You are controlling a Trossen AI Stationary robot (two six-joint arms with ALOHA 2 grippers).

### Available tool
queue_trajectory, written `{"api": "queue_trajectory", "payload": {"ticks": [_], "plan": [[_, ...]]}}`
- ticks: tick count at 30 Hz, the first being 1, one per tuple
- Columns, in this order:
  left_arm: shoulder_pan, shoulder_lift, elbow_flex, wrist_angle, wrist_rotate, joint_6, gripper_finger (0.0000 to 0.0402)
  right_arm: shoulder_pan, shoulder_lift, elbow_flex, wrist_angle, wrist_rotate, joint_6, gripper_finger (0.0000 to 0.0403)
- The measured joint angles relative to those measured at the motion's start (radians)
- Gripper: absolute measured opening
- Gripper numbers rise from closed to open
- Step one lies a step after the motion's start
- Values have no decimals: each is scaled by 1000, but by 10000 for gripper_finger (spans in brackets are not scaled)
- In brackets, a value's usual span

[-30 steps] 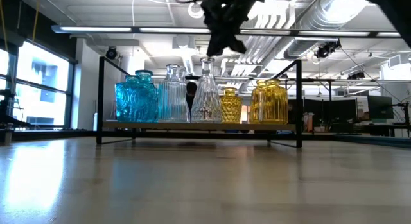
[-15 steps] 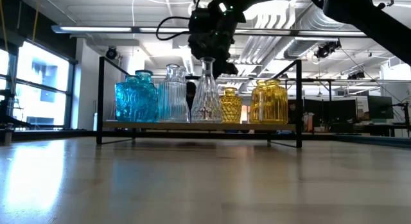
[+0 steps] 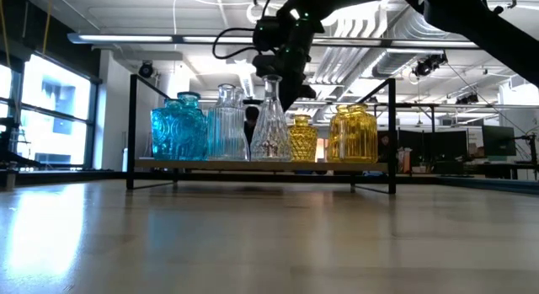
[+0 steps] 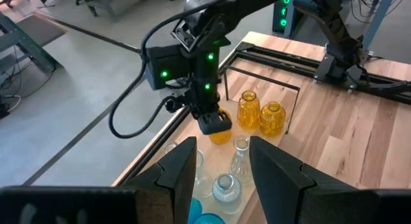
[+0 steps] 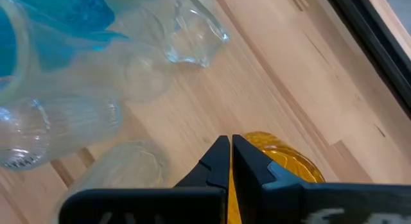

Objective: Sort vases onto shelf
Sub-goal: Put the yellow vase on the shelf aligned with the other yellow vases

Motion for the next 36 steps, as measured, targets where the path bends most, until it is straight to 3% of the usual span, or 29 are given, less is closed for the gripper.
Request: {"api": "queue_trajectory", "payload": {"ticks": [36], "plan": [[0, 0, 0, 18, 11, -2, 136, -32, 0, -1, -218, 88, -78, 0]]}}
